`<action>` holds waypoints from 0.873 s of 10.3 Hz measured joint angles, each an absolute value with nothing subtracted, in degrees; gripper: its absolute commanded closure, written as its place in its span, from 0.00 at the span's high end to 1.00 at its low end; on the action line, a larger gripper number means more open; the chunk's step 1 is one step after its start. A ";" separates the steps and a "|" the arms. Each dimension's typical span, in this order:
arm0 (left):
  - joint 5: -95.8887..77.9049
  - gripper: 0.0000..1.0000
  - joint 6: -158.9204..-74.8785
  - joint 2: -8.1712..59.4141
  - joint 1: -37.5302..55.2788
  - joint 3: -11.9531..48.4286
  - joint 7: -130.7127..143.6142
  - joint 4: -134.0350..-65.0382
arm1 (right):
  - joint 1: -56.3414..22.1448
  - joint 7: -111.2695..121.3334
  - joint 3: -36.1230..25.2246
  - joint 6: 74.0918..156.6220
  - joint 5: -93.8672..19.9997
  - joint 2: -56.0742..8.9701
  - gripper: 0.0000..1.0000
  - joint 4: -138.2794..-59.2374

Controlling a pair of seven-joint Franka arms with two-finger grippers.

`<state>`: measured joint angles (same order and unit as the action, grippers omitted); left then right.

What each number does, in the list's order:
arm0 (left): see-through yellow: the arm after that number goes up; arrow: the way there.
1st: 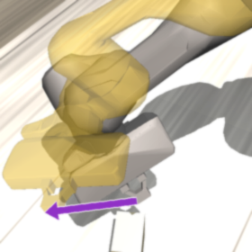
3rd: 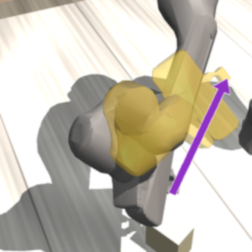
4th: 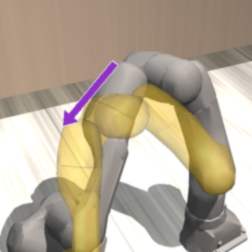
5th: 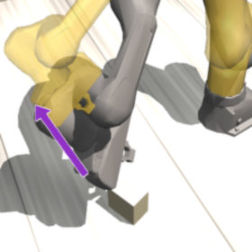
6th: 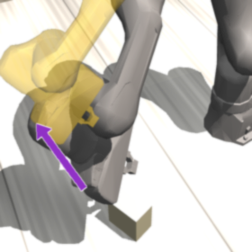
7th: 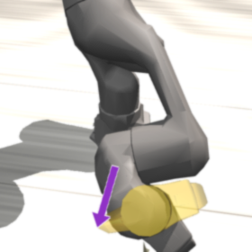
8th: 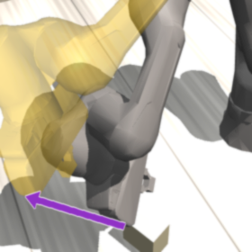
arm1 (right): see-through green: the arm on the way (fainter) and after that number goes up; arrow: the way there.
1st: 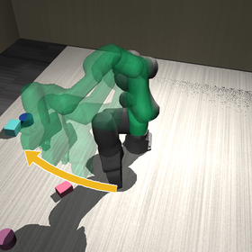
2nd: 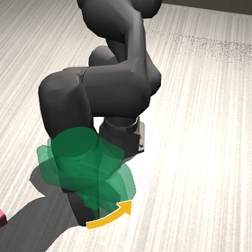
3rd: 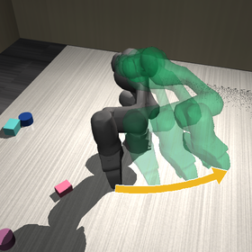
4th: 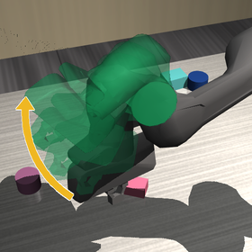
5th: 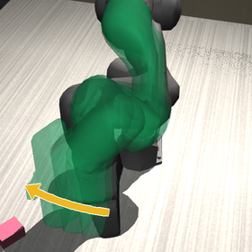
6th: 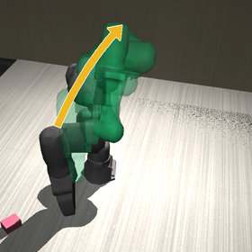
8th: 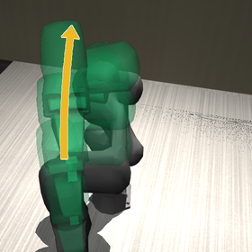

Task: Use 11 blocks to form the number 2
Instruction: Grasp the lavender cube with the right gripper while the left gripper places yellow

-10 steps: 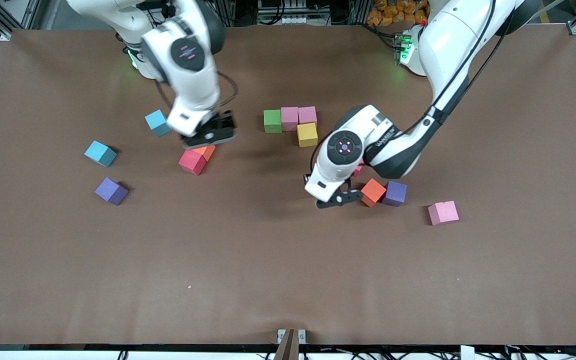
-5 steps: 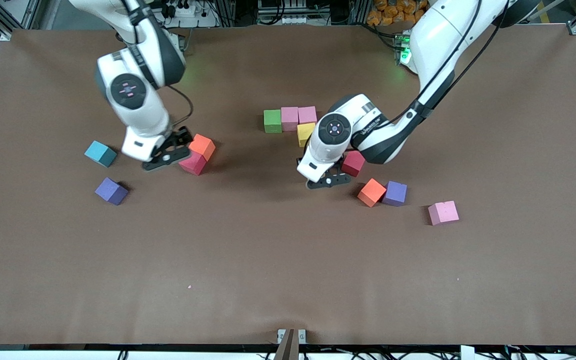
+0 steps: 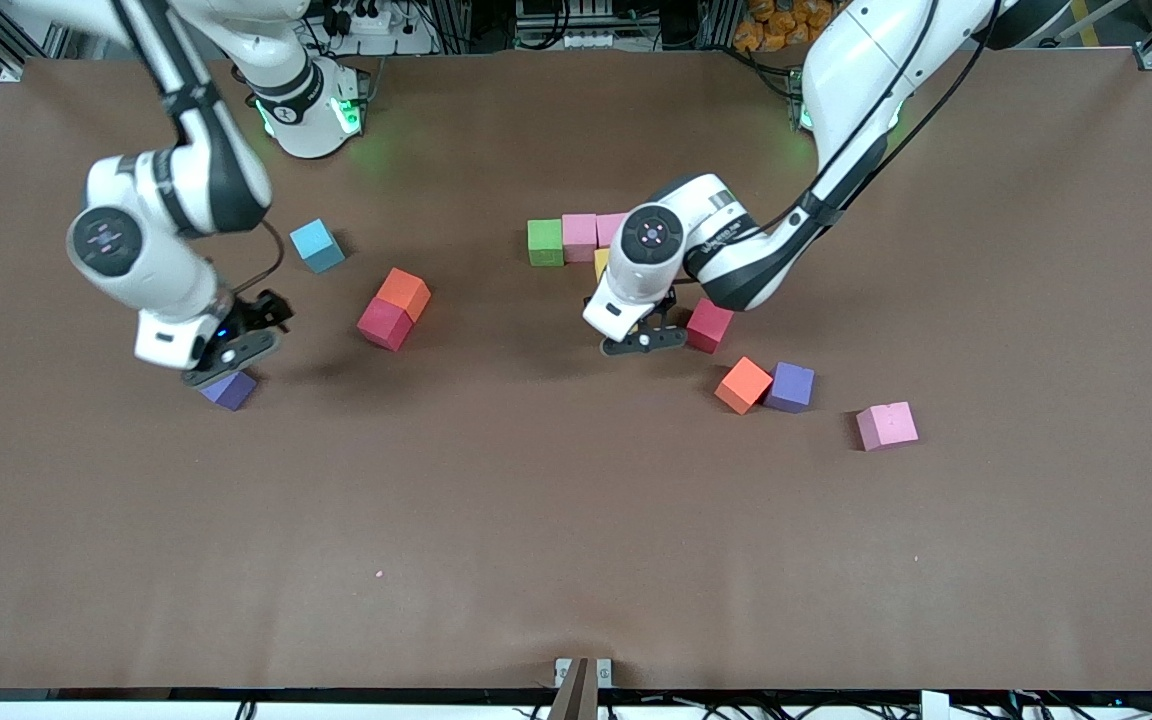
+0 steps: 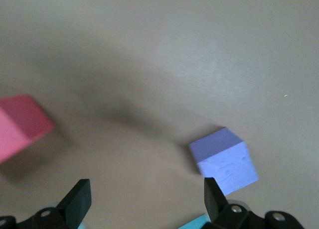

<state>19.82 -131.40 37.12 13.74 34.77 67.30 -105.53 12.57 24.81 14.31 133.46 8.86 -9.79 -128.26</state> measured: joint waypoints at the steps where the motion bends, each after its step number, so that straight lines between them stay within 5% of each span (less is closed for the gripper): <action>1: 21.86 0.32 -131.46 37.16 14.29 34.77 69.80 -105.95 | 14.84 26.49 14.30 134.90 10.82 -11.86 1.00 -128.10; 9: 22.90 0.32 -135.01 37.19 14.53 34.64 70.89 -108.71 | 19.65 40.31 14.35 139.92 17.97 -19.54 1.00 -124.97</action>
<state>22.90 -135.01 37.19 14.53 34.64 70.89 -108.71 19.65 40.31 14.35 139.92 17.97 -19.54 -124.97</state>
